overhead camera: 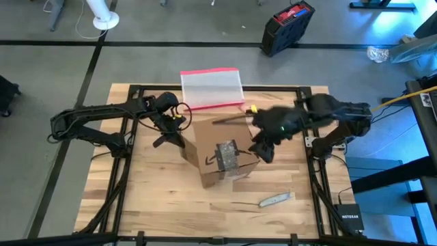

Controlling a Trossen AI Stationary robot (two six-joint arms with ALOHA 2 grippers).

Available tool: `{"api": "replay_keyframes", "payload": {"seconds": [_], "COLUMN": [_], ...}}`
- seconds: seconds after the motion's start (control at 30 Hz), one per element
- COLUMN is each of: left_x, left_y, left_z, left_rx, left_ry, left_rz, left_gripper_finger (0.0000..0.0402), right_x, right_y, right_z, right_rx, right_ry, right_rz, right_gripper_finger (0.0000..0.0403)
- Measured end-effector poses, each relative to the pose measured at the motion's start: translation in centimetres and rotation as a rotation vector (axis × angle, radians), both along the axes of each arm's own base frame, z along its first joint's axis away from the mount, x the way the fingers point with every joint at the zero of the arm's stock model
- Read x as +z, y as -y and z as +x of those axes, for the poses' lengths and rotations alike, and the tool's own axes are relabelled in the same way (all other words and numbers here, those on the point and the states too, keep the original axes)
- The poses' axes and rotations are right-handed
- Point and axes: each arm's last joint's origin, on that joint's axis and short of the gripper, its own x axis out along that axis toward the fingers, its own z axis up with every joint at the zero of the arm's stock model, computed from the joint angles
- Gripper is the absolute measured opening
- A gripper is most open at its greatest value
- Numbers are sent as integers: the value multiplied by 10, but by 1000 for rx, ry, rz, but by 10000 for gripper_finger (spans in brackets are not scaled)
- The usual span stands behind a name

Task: Unpack boxes
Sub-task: Remove the colored items from the cardboard box

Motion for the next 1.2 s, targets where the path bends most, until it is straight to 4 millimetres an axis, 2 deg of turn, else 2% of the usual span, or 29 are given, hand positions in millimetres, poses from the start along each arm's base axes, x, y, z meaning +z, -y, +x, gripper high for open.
{"api": "replay_keyframes", "payload": {"seconds": [0.23, 0.43, 0.6, 0.8, 1.0, 1.2], "left_x": [0, 1, 2, 2, 2, 2], "left_y": [-6, -10, -10, -10, -10, -10], "left_z": [-2, -3, -2, -2, -2, -2], "left_rx": [34, 67, 95, 141, 180, 218], "left_ry": [-9, -20, -43, -99, -145, -187], "left_rz": [-21, -61, -98, -165, -222, -269], "left_gripper_finger": [0, 0, 0, 0, 0, 0], "right_x": [-13, -45, -73, -105, -136, -150], "right_y": [-37, -67, -89, -101, -103, -100], "right_z": [-13, -16, -15, -17, -18, -10], "right_rx": [-71, -119, -166, -237, -279, -257], "right_ry": [-63, -143, -132, -151, -160, -75], "right_rz": [-59, -78, -81, -114, -188, -292], "right_gripper_finger": [186, 186, 186, 186, 186, 186]}}
